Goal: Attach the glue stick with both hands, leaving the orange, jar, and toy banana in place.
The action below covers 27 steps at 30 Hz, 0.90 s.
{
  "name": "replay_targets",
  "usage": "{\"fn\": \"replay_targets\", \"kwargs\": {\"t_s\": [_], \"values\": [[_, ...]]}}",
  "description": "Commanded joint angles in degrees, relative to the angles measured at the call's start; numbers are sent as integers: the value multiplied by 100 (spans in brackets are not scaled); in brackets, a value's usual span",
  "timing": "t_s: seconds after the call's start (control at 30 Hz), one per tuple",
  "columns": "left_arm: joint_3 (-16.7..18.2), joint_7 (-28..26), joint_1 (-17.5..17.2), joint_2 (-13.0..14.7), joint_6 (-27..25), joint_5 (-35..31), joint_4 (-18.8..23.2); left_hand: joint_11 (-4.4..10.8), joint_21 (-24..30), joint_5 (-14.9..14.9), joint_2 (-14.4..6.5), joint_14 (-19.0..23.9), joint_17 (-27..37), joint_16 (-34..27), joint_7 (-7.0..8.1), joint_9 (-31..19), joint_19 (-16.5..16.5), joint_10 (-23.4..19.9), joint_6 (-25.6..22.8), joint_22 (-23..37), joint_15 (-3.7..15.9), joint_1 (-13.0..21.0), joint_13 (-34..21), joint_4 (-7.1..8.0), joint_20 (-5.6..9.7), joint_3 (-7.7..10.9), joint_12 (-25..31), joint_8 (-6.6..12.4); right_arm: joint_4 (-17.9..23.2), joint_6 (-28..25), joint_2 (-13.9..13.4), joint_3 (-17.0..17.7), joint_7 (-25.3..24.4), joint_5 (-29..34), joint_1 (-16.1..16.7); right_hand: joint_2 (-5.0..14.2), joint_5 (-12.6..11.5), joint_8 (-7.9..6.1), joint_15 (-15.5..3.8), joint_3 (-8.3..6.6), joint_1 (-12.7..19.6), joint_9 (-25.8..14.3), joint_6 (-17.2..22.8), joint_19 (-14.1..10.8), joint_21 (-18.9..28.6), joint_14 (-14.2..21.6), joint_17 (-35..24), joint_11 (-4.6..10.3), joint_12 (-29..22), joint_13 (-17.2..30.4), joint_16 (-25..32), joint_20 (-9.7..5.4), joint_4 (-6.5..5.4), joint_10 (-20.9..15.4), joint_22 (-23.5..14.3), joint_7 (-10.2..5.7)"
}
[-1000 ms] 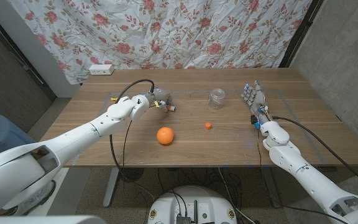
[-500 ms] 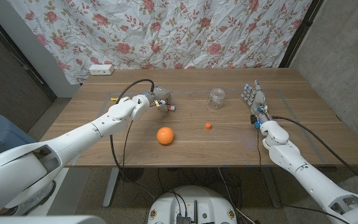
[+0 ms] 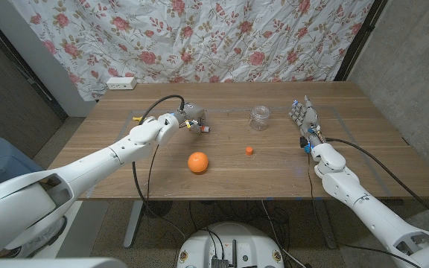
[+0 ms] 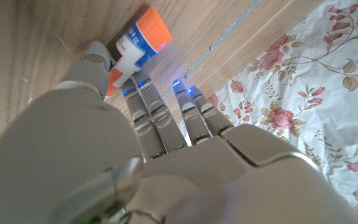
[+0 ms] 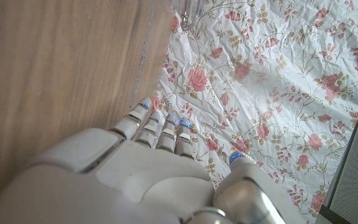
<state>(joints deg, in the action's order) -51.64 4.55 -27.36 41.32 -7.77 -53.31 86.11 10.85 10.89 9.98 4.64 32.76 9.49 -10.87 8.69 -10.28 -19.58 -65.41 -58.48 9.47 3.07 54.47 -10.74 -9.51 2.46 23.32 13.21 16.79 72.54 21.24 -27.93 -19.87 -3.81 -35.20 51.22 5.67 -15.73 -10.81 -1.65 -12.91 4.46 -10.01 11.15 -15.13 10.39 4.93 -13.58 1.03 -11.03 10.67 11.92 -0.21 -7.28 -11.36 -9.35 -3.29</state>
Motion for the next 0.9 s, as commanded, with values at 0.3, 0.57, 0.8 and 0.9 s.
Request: {"fn": "replay_targets", "kwargs": {"t_s": [0.3,0.57,0.8,0.9], "values": [[358,-18,-268,336,-111,139,597,203,-4,21,-151,66,11,11,-21,-37,2,-345,-788,17,795,93,-26,-2,158,-44,31,38,668,-269,-376,36,-192,192,281,197,-17,-18,27,-46,-10,-6,44,-26,28,44,0,2,-17,19,14,-44,9,-53,-17,-8],[490,-85,-358,452,-57,140,778,205,-8,18,-169,67,12,18,19,-38,10,-367,-795,18,805,92,-24,8,163,-66,13,13,989,-328,-533,45,-298,329,455,186,-17,-14,28,-55,-6,-6,42,-23,27,41,7,6,-16,19,12,-38,17,-54,-17,-21],[637,-185,-469,499,-21,255,877,206,-15,18,-184,57,12,28,38,-39,30,-383,-817,19,824,102,-23,10,183,-82,-3,-1,1378,-529,-760,31,-471,567,614,170,-16,-11,31,-60,-3,-5,45,-23,27,44,14,6,-12,19,11,-37,26,-46,-17,-31],[704,-257,-522,526,10,311,926,205,-25,17,-192,52,12,32,50,-39,58,-393,-826,18,827,103,-23,14,224,-93,-11,-10,1545,-626,-871,27,-549,692,680,152,-15,-8,33,-64,6,-5,42,-22,26,46,21,7,-11,19,10,-31,39,-45,-17,-71]]}}
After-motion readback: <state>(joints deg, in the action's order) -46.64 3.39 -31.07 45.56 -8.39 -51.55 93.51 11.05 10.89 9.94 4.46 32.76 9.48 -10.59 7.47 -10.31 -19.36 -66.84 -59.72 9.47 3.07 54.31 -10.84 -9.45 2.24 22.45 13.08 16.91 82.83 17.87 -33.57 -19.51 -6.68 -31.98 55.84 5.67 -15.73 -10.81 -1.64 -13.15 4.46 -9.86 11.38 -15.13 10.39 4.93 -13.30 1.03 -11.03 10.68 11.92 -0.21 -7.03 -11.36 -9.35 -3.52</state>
